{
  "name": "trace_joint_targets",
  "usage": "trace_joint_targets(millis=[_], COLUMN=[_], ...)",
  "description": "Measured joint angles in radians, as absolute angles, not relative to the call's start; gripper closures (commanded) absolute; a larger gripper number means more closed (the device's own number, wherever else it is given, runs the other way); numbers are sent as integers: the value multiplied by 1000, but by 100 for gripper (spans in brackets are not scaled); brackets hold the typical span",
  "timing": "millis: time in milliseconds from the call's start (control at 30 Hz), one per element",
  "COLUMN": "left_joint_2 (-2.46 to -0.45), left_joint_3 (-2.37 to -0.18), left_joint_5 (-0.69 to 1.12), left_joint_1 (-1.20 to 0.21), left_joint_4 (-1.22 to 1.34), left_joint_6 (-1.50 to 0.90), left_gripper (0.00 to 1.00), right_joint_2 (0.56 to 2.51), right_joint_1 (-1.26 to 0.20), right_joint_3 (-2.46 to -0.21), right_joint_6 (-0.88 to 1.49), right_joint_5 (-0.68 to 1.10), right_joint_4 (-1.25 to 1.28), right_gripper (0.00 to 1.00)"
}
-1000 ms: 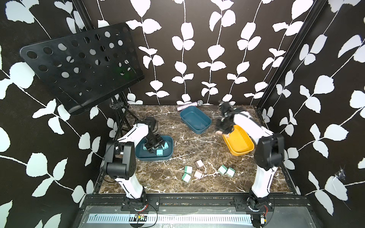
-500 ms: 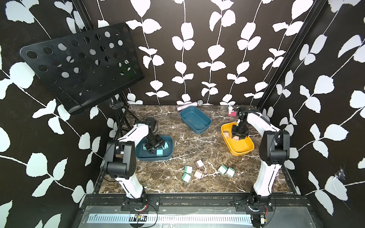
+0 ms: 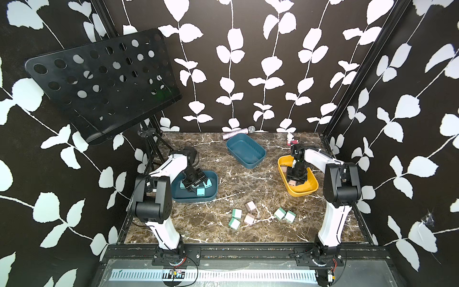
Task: Place the plugs by color into the storage box
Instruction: Place the plug in the storage box.
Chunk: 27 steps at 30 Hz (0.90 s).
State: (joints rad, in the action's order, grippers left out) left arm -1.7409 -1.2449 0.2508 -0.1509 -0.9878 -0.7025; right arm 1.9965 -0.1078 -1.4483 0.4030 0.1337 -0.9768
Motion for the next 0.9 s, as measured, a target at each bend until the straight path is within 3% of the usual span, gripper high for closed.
trace_joint_targets(millis=[200,333,400,500,667,900], left_joint_2=[-1740,-1738,-1738,-1738,-1731,-1699], left_joint_3=[-1245,-1247,-1264,-1312,-1333,-1275], left_joint_5=[250,247,244,241,241,245], left_joint_1=[-151,-151,-153,-157,-157,-158], left_joint_4=[-990,-998,-1010,-1019,-1018,-1003], left_joint_6=[-702,-691,-681,-661,-654,-654], left_gripper=[31,31,31,31,31,31], right_joint_2=[1957,1808,1723,1655,1765,1976], right_joint_1=[-108,-126,-174,-355,-669,-761], right_joint_3=[-1445,-1444,-1447,-1479,-1533,-1557], right_joint_6=[418,450,471,497,512,478], right_joint_5=[88,83,86,92,136,155], right_joint_4=[-989,-1003,-1001,-1003,-970,-975], right_gripper=[26,25,24,22,20,20])
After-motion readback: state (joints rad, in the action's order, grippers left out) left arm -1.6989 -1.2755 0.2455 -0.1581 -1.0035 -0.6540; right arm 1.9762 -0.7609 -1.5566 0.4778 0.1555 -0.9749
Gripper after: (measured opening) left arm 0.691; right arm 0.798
